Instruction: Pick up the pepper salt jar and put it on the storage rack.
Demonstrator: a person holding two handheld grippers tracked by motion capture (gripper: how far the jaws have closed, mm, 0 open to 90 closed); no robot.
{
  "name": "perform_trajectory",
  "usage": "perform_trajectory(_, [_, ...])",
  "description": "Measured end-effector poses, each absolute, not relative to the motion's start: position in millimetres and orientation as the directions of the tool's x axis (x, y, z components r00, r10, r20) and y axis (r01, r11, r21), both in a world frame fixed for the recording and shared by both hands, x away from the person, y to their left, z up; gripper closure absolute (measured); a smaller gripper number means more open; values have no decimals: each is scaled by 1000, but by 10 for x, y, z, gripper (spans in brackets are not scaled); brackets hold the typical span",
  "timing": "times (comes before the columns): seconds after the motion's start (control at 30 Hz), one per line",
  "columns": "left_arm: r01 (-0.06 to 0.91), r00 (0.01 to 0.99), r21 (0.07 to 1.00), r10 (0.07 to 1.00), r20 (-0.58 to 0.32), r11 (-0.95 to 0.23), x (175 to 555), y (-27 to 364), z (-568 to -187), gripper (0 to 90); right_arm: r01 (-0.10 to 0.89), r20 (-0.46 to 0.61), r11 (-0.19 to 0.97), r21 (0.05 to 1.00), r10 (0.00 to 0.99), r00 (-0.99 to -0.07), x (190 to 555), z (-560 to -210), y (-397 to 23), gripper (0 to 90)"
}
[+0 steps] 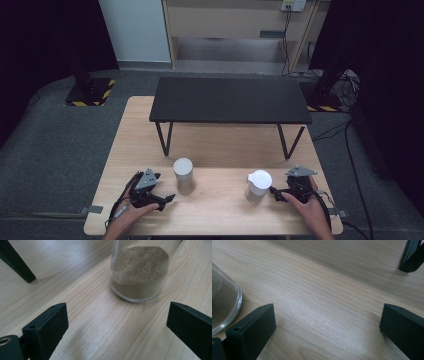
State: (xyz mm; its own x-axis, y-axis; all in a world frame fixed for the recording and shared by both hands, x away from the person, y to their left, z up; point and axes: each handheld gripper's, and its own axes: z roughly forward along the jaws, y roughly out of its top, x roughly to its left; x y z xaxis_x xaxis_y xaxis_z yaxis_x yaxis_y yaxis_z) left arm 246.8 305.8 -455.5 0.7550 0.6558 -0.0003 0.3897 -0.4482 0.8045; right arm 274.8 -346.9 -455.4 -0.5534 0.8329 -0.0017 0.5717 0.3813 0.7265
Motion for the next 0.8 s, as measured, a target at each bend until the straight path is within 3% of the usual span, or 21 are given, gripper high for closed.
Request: perform_trajectory(0.8, [365, 763, 834, 646, -13, -414, 2467, 3021, -4527, 22, 571, -2, 382, 727, 833, -554, 2748, -4554, -3469, 12])
